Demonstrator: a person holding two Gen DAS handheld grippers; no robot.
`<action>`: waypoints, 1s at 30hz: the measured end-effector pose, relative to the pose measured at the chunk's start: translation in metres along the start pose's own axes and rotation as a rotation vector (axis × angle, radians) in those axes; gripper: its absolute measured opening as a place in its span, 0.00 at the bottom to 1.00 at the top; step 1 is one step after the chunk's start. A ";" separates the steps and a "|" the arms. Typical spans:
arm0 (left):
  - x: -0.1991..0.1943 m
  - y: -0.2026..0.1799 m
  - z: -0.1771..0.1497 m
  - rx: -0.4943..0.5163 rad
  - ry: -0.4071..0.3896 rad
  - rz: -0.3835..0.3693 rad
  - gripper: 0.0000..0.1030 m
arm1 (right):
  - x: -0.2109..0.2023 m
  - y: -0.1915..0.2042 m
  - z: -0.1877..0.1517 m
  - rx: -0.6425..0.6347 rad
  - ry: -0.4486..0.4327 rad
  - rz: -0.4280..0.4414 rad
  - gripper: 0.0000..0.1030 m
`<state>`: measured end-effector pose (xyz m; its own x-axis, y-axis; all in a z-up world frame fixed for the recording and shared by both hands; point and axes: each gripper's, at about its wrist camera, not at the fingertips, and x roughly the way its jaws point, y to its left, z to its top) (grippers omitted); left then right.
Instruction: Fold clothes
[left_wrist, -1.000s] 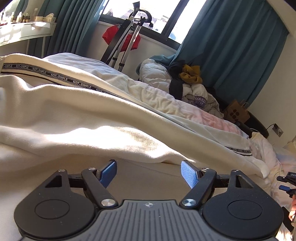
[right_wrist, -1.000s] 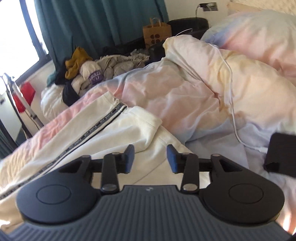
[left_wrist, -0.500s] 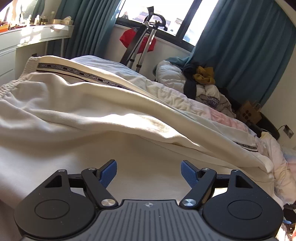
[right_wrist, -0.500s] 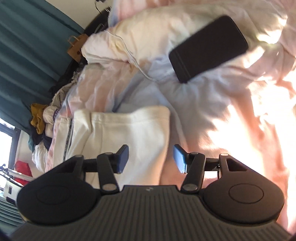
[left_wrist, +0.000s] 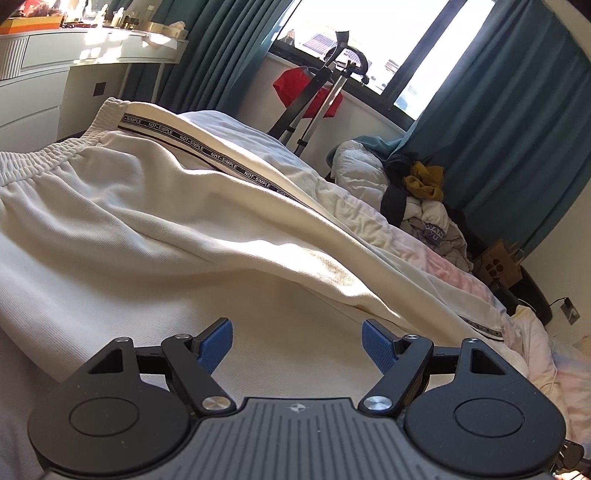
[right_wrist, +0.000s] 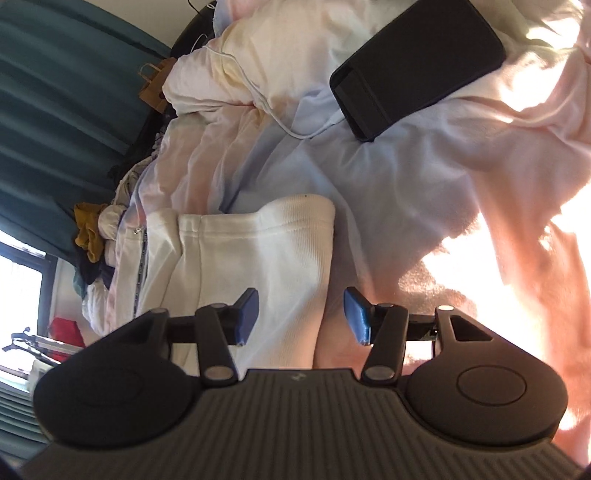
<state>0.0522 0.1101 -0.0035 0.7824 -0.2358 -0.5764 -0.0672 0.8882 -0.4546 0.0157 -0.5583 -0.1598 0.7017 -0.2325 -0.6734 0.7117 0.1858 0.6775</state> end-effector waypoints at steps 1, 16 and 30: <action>0.003 -0.001 0.000 0.006 0.009 -0.006 0.77 | 0.004 0.000 0.001 -0.009 0.003 -0.007 0.48; 0.028 0.007 -0.002 -0.043 0.104 -0.015 0.77 | 0.016 0.041 -0.006 -0.344 -0.061 -0.098 0.06; -0.049 0.079 0.016 -0.344 0.039 0.132 0.79 | -0.010 0.038 0.000 -0.309 -0.130 -0.076 0.05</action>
<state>0.0186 0.1982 0.0000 0.7294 -0.1492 -0.6676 -0.3750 0.7290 -0.5727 0.0358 -0.5489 -0.1270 0.6507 -0.3730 -0.6614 0.7517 0.4393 0.4919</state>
